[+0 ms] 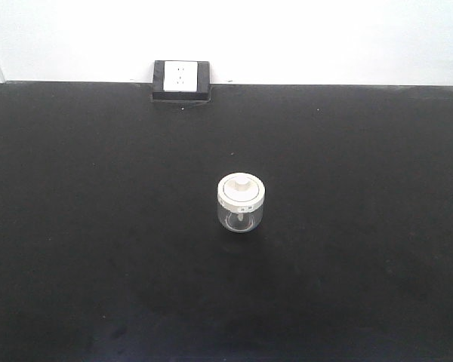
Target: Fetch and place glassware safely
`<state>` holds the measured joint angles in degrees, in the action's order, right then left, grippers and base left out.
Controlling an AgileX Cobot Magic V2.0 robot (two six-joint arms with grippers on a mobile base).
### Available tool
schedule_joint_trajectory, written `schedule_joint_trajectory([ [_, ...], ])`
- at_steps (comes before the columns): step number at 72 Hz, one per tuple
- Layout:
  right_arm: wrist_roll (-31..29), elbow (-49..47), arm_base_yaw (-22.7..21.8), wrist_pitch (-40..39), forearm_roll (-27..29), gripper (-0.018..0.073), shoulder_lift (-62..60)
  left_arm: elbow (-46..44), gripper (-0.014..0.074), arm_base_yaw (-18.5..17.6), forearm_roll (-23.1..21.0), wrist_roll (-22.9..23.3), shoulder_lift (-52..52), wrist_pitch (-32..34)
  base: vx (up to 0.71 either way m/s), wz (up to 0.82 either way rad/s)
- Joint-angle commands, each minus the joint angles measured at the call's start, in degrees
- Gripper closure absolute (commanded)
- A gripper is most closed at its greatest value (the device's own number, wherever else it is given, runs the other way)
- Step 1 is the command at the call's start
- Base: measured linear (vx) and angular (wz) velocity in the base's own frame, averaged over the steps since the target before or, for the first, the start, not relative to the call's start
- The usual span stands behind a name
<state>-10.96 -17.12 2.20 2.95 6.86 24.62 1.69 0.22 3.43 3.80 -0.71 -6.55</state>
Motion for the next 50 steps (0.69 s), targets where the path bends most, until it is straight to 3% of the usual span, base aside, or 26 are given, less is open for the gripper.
schedule_joint_trajectory([
  [1, -1.94, -1.49, -0.07, -4.19, 1.34, 0.0563, 0.32, 1.48, 0.0603, -0.02, -0.57, 0.35, -0.67, 3.86, 0.0, 0.0],
  [17, 5.16, -1.49, -2.7, -4.13, -3.28, 0.0563, 0.32, 1.48, 0.0603, -0.02, -0.57, 0.35, -0.67, 3.86, 0.0, 0.0],
  [30, 5.04, 0.56, -3.2, -4.89, -3.46, 0.0563, -0.95, 1.48, 0.0603, -0.02, -0.57, 0.35, -0.67, 3.86, 0.0, 0.0],
  [50, 5.1, 9.19, -3.2, -7.28, -2.68, 0.0563, -12.43, 1.48, 0.0603, -0.02, -0.57, 0.35, -0.67, 3.86, 0.0, 0.0],
])
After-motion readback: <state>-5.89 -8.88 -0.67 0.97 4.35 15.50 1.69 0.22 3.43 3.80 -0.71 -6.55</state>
